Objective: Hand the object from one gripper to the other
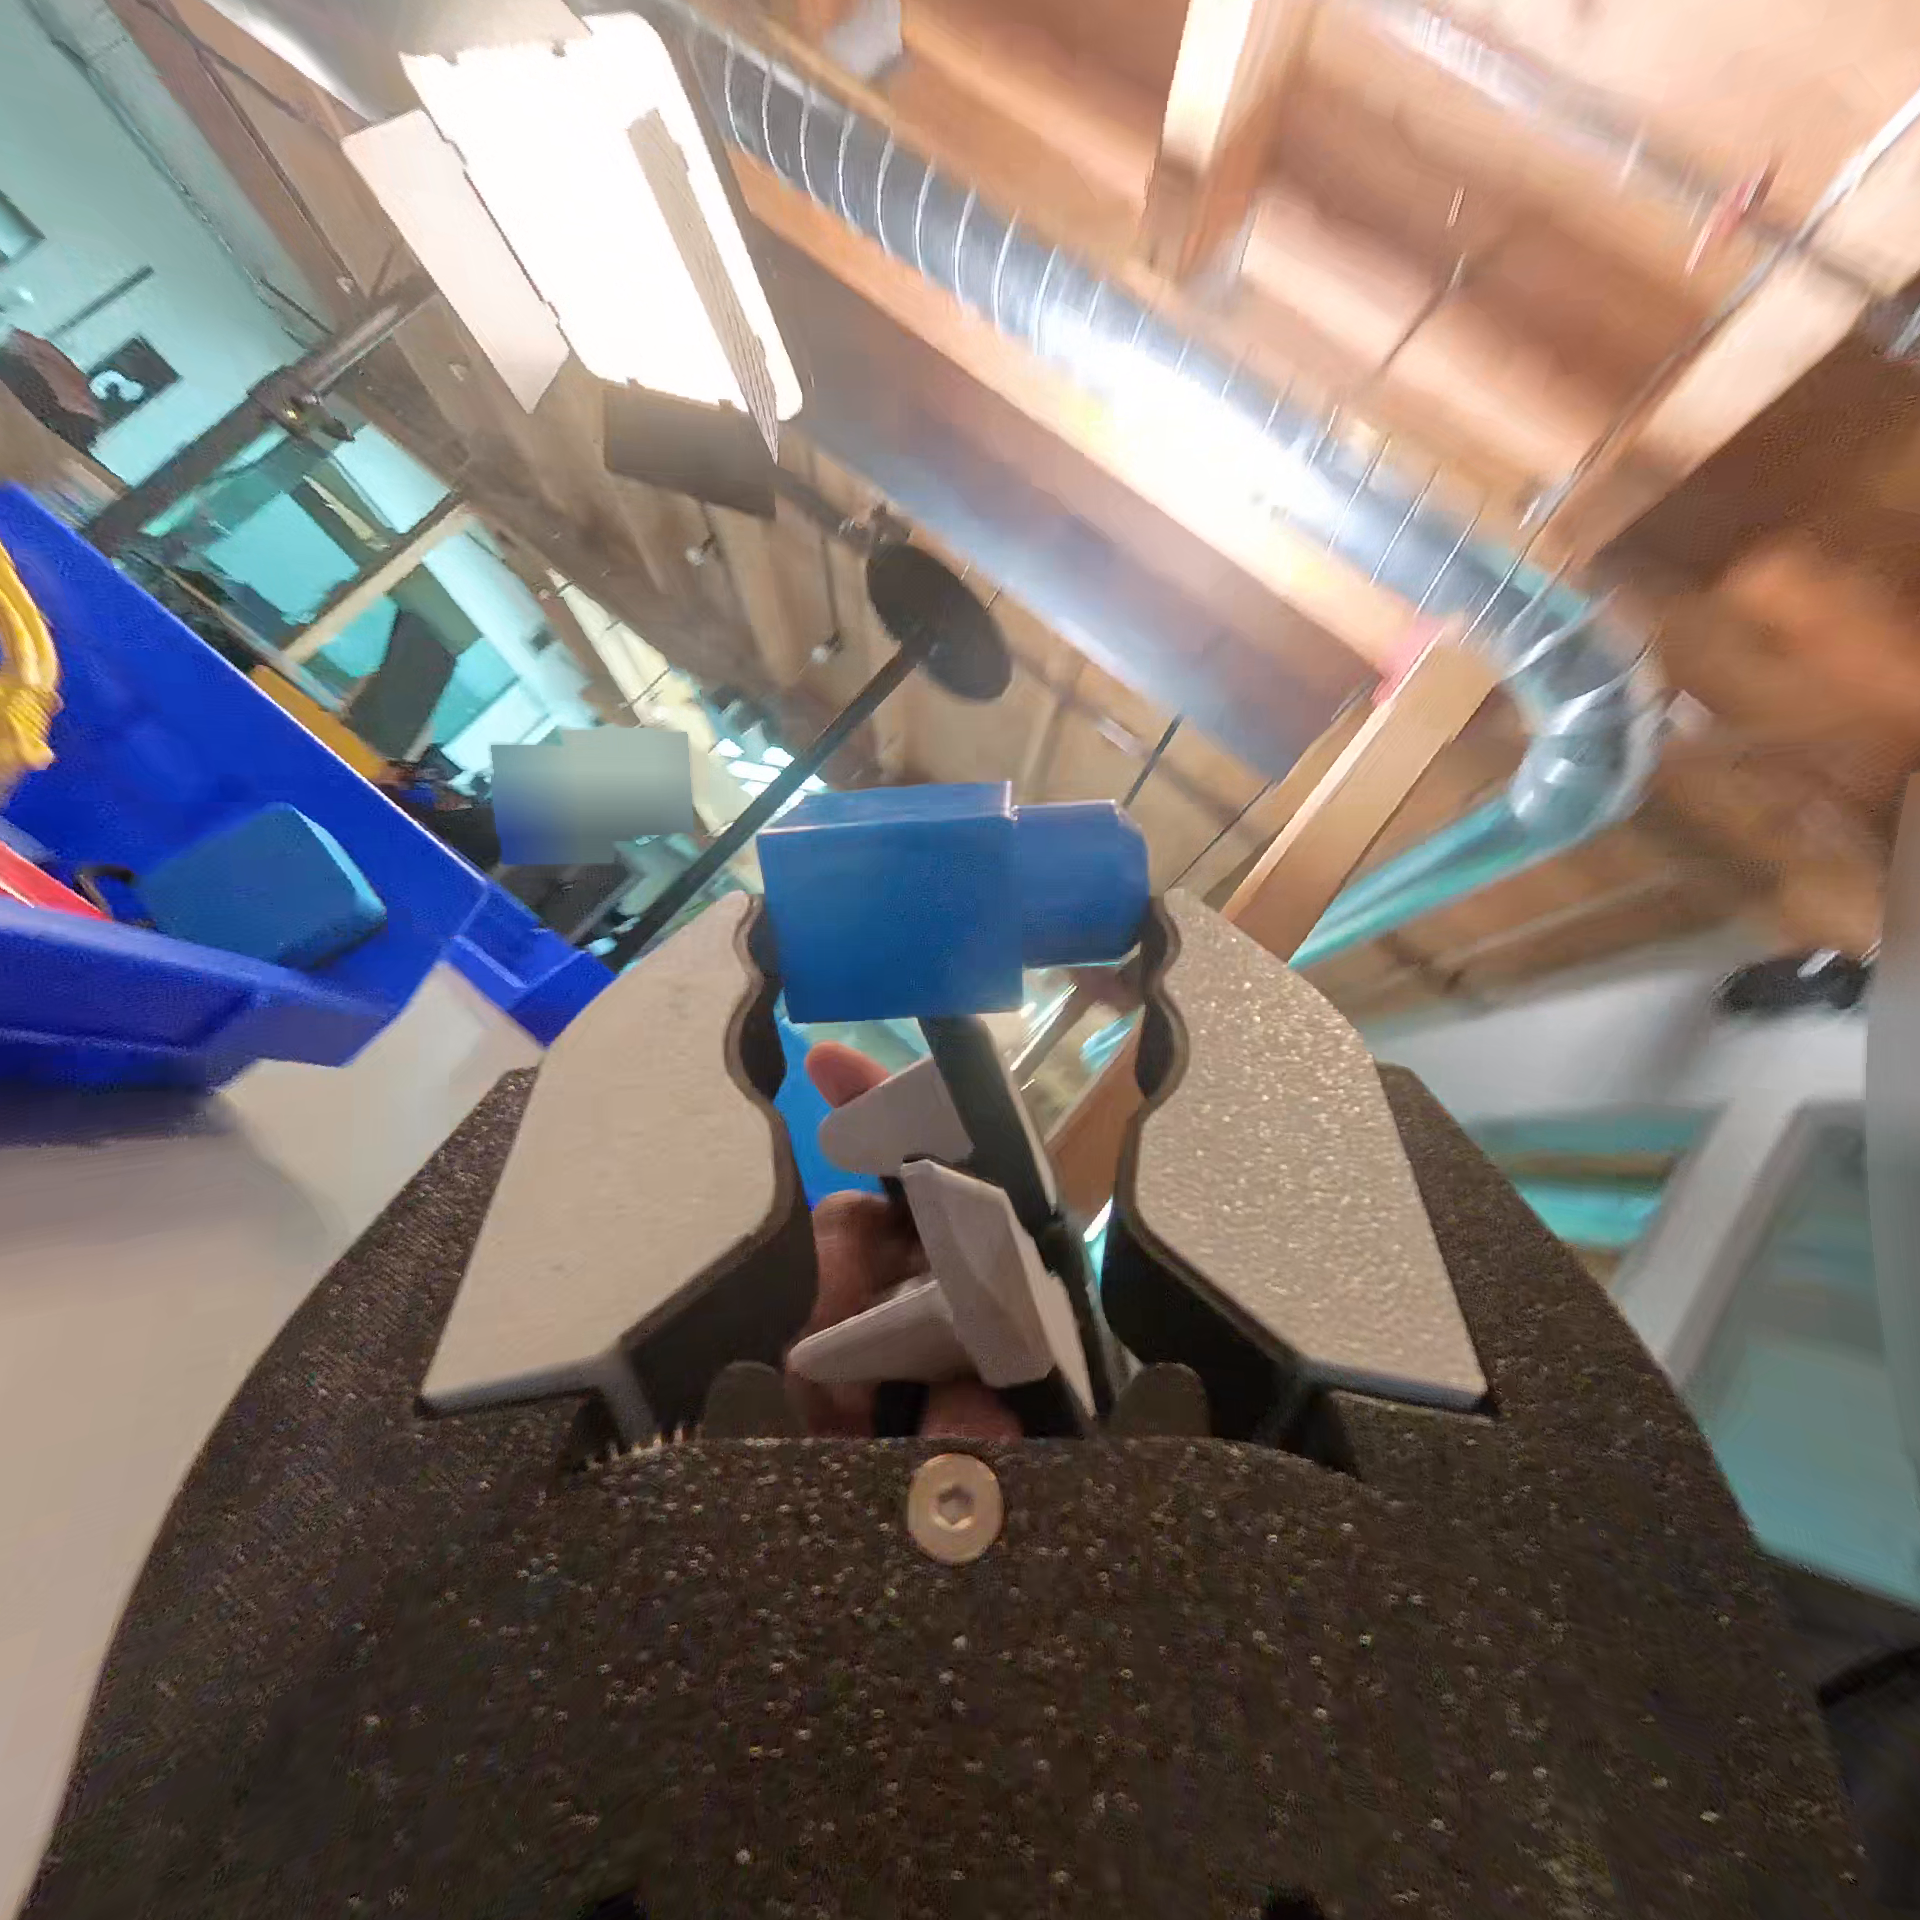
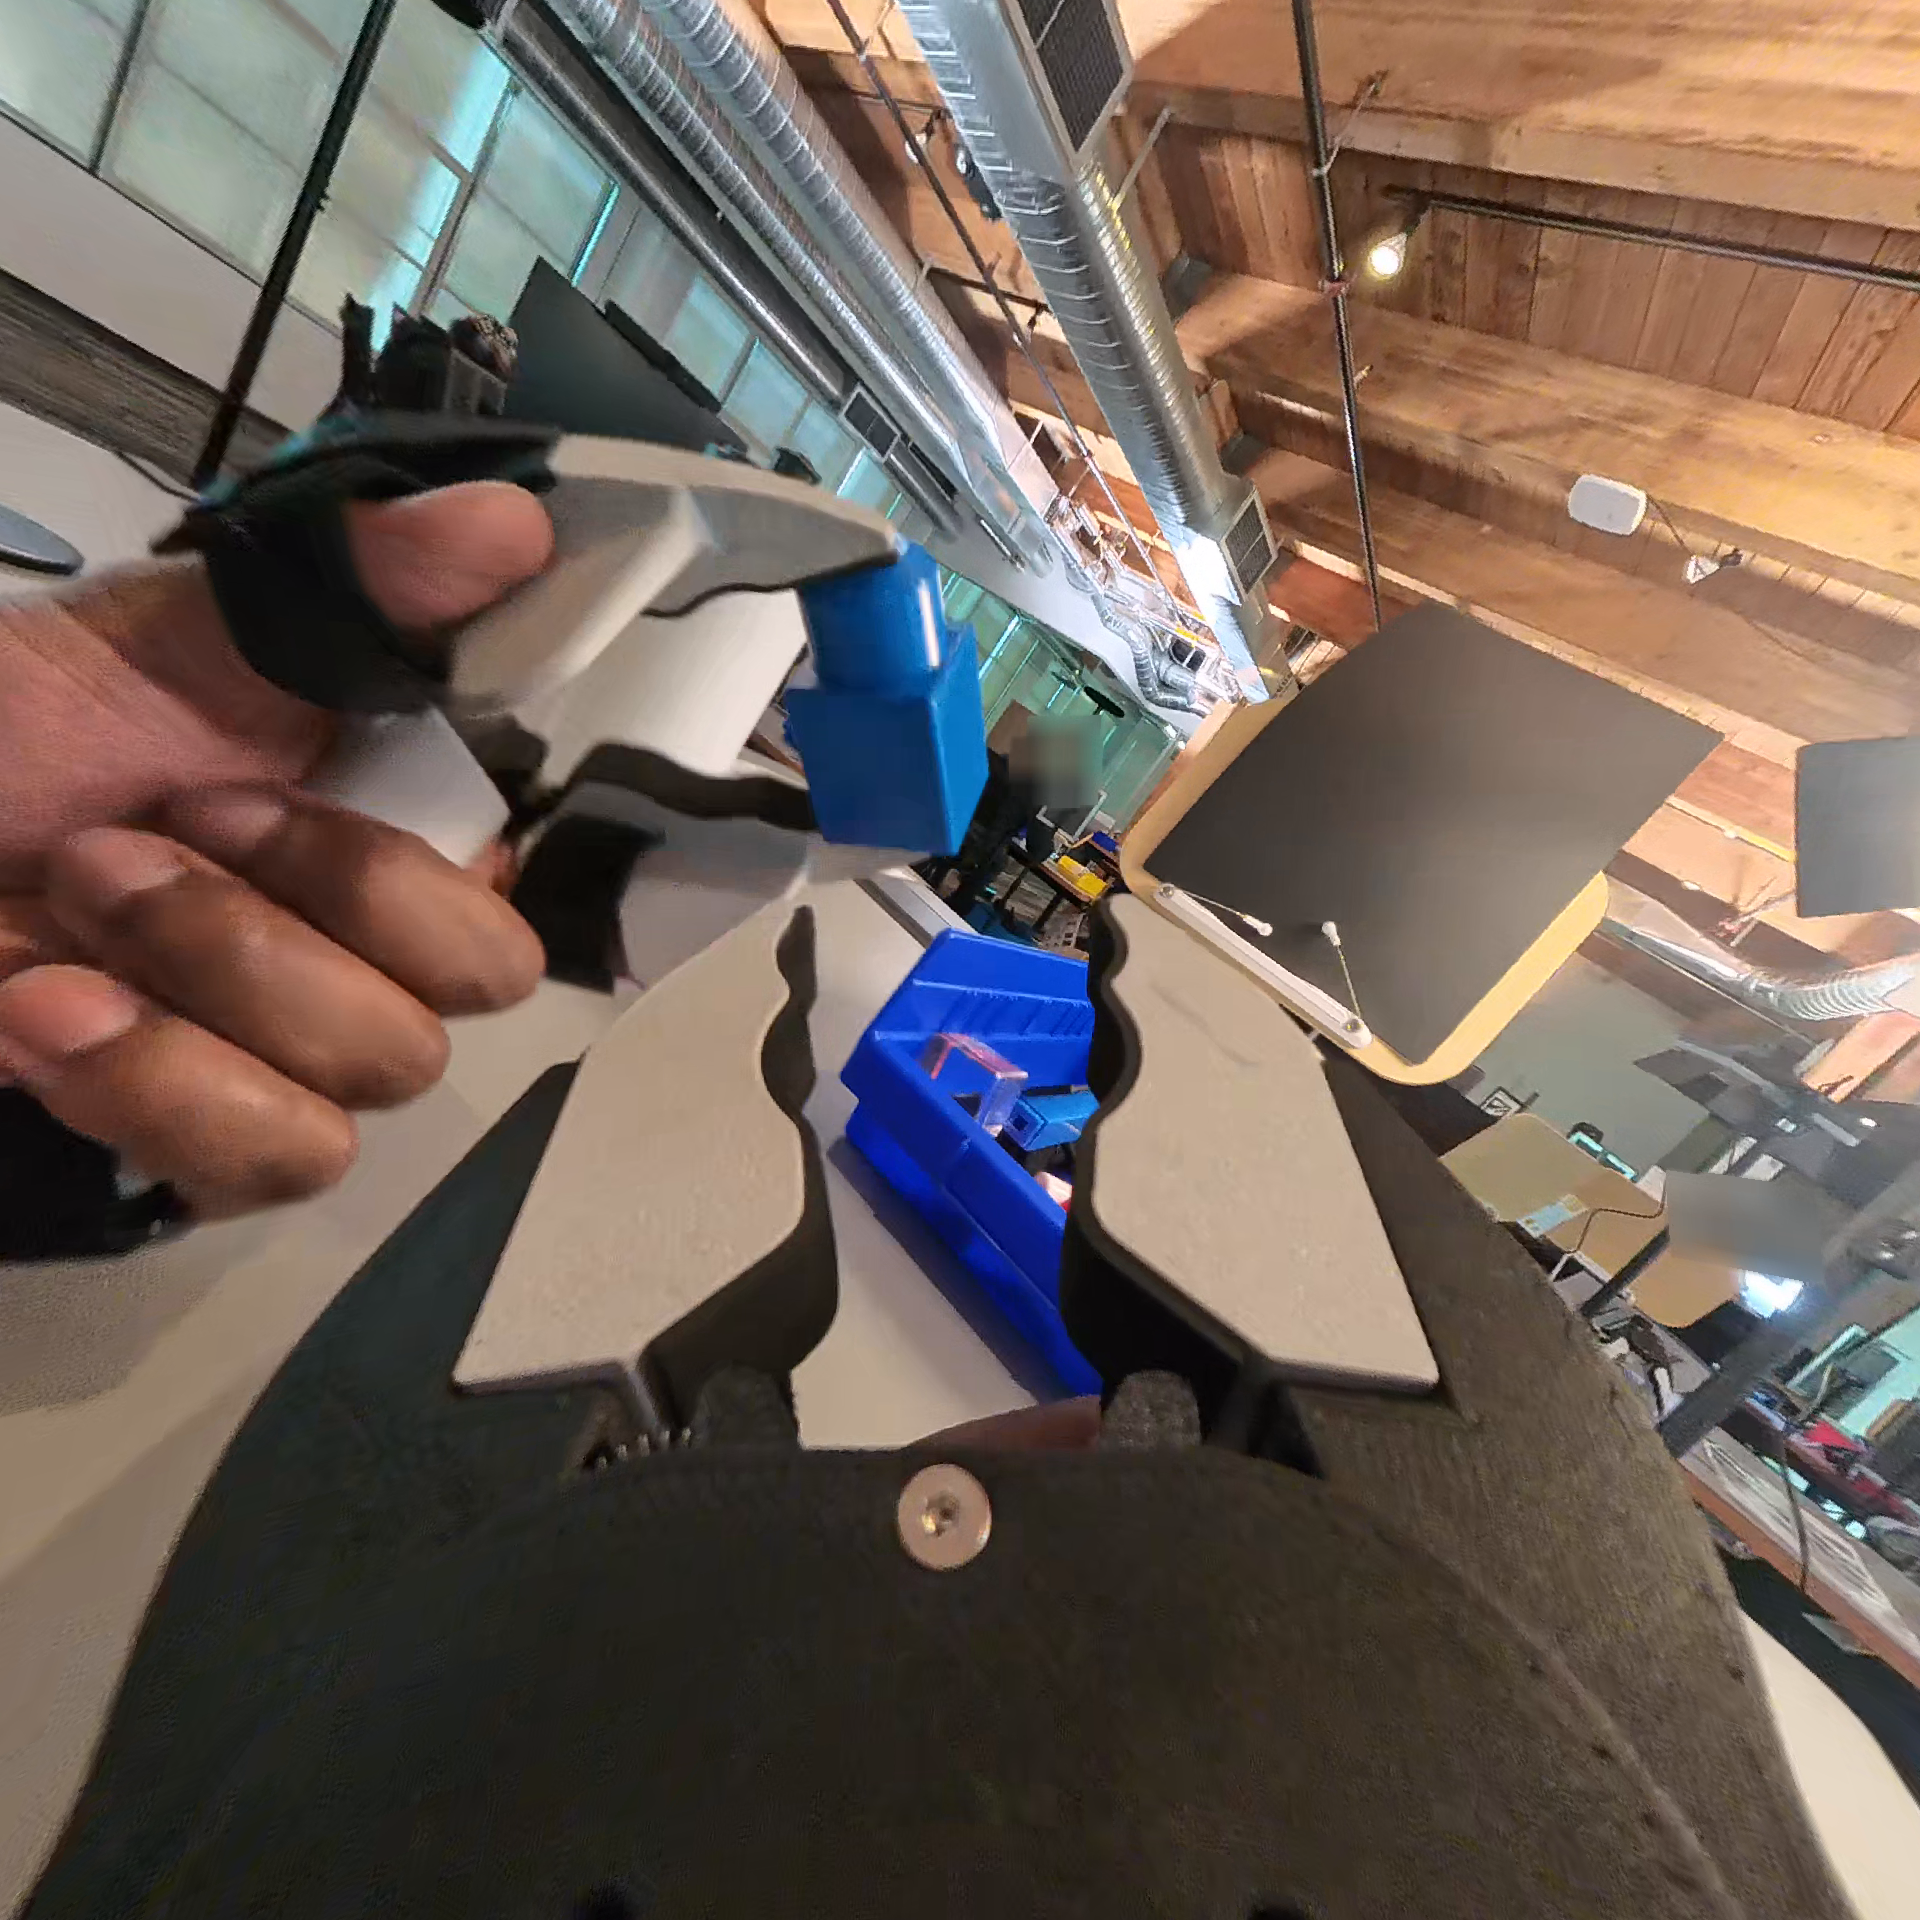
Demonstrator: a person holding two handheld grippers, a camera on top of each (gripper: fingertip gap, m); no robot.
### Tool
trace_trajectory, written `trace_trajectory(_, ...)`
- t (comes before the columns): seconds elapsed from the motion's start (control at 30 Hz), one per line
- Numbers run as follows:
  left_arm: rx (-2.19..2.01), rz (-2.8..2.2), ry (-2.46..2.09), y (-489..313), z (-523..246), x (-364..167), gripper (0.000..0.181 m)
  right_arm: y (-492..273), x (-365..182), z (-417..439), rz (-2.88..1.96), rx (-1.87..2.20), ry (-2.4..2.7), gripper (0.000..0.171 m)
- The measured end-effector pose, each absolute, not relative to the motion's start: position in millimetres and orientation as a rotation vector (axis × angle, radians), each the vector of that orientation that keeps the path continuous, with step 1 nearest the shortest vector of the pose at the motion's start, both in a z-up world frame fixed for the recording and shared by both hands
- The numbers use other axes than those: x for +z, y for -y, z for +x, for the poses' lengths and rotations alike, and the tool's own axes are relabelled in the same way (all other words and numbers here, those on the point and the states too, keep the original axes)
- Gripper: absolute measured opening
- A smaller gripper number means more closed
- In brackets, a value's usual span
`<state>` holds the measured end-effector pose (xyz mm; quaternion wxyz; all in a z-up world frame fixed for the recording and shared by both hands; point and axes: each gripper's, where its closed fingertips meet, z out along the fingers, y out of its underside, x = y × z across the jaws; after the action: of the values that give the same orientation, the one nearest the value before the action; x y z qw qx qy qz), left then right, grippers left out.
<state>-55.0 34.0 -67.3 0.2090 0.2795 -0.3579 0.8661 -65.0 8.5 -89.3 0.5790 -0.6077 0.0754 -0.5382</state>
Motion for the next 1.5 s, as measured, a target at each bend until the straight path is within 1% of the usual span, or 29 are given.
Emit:
trace_trajectory(0.1,2.317,0.842,0.783,-28,-52,-78,0.067,-10,-87,-63,-1.406,-1.349,-0.189,0.051)
trace_trajectory(0.23,2.319,0.896,0.698,-17,-56,-88,0.067,-10,-92,-60,-1.438,-1.346,-0.197,0.051)
trace_trajectory(0.43,2.344,0.869,0.738,-8,-63,-86,0.068,-17,-98,-60,-1.484,-1.381,-0.166,0.053)
trace_trajectory(0.53,2.319,0.826,0.831,1,-69,-86,0.067,-12,-95,-59,-1.455,-1.36,-0.202,0.048)
trace_trajectory(0.7,2.264,0.785,1.09,21,-78,-95,0.068,-7,-94,-55,-1.448,-1.355,-0.232,0.037)
trace_trajectory(0.8,2.311,0.77,1.368,22,-75,-99,0.068,-1,-93,-52,-1.446,-1.381,-0.258,0.037)
trace_trajectory(0.9,2.49,0.819,1.799,9,-61,-101,0.069,6,-98,-43,-1.483,-1.428,-0.31,0.037)
trace_trajectory(1.0,2.597,0.802,2.391,-6,-54,-100,0.07,8,-105,-37,-1.544,-1.513,-0.318,0.037)
trace_trajectory(1.07,2.547,0.752,2.727,-10,-53,-103,0.069,5,-110,-36,-1.584,-1.575,-0.288,0.037)
trace_trajectory(1.13,2.436,0.673,2.915,-7,-57,-111,0.069,-1,-113,-38,-1.615,-1.63,-0.232,0.037)
trace_trajectory(1.2,2.344,0.608,2.985,-1,-61,-120,0.066,-7,-116,-40,-1.638,-1.672,-0.167,0.037)
trace_trajectory(1.27,2.287,0.581,3.023,2,-62,-128,0.055,-17,-121,-46,-1.66,-1.699,-0.058,0.037)
trace_trajectory(1.33,2.258,0.607,3.044,-1,-58,-132,0.04,-22,-125,-48,-1.682,-1.768,0.02,0.037)
trace_trajectory(1.37,2.255,0.604,3.046,-4,-56,-133,0.037,-23,-127,-48,-1.686,-1.776,0.035,0.036)
trace_trajectory(1.43,2.299,0.599,2.905,-3,-57,-130,0.037,-24,-124,-50,-1.666,-1.745,0.029,0.036)
trace_trajectory(1.5,2.343,0.637,2.638,-2,-60,-125,0.037,-22,-119,-52,-1.624,-1.687,-0.005,0.038)
